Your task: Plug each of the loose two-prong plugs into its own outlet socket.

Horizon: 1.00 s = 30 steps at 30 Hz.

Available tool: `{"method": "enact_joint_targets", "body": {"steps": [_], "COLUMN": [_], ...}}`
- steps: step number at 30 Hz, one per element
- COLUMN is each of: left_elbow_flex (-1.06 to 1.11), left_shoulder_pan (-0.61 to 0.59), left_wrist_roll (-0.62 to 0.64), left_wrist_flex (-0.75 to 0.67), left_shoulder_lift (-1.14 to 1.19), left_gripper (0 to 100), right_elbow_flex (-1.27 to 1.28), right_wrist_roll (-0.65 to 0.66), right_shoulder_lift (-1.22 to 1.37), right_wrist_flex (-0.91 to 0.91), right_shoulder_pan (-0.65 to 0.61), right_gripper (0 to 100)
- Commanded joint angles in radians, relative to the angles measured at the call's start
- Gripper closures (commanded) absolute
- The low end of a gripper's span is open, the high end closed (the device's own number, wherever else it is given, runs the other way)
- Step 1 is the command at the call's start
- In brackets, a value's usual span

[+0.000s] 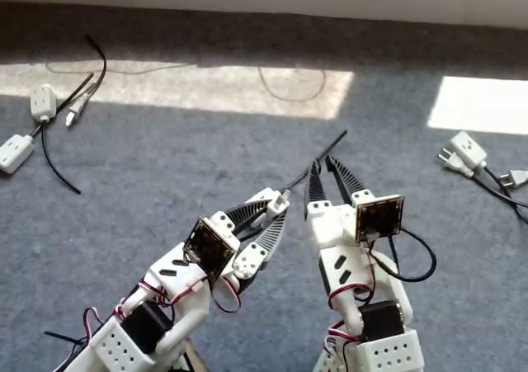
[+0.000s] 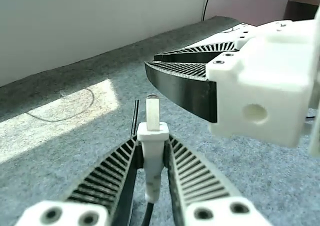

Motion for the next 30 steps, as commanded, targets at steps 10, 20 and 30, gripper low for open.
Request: {"method": "enact_joint_targets", "body": {"steps": [10, 20, 30], "left_elbow_flex": [0.015, 0.015, 0.015], "left_shoulder_pan": [-0.007, -0.007, -0.007], "left_wrist_roll": [0.009, 0.009, 0.009], "left_wrist_flex": [-0.003, -0.005, -0.005], "left_shoulder_lift": [-0.01, -0.01, -0.01], "left_gripper": [99, 99, 99], "right_elbow_flex": [-0.331, -0.329, 0.058], "right_wrist_roll": [-0.072, -0.057, 0.058], "right_shoulder_lift": [0.139, 0.081, 0.079], "right_wrist_flex": [0.125, 0.219, 0.051], "right_shoulder_pan": [-0.371, -0.487, -0.18], "right_gripper": [91.8, 91.8, 91.8]}}
